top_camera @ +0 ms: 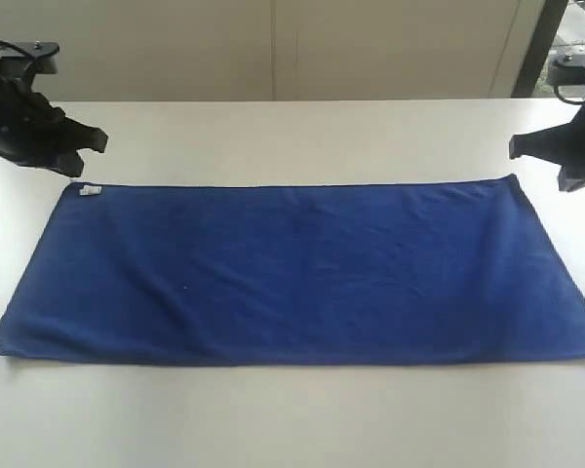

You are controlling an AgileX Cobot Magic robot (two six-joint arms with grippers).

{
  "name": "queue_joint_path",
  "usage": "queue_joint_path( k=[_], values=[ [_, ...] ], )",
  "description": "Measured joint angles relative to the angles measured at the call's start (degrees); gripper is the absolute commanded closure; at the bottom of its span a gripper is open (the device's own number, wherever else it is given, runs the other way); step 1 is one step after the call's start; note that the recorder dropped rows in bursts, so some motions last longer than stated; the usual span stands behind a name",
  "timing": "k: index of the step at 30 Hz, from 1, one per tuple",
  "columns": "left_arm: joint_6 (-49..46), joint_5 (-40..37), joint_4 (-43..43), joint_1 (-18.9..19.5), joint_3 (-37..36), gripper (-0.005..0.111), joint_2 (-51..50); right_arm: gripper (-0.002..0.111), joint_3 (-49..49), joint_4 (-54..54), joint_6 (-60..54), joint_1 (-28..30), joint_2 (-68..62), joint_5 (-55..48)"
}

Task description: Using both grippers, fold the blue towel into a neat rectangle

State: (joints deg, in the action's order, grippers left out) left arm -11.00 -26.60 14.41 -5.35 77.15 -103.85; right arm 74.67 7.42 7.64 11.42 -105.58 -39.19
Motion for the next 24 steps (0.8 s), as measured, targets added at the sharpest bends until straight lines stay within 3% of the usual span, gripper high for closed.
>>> queue_joint_path(
  k=[7,11,17,24],
  values=[
    [6.55,-10.0,-4.32,2.34,-1.63,0.107,8.91,0.108,-9.1,-2.87,-2.48,0.0,8.82,0.98],
    [7.12,-13.26,-5.11,5.38,-6.99,0.107,15.89,0.108,-15.02,-4.47,-3.78,0.0,13.15,3.96],
    [7.42,-13.59,-5.92,9.41,-19.01,0.107,29.71,0.108,-17.81,-12.61,-9.95,0.0,13.42,7.13],
    [7.42,-11.57,-6.22,9.91,-27.52,0.107,40.11,0.108,-17.94,-15.14,-12.15,0.0,7.11,12.99]
  ],
)
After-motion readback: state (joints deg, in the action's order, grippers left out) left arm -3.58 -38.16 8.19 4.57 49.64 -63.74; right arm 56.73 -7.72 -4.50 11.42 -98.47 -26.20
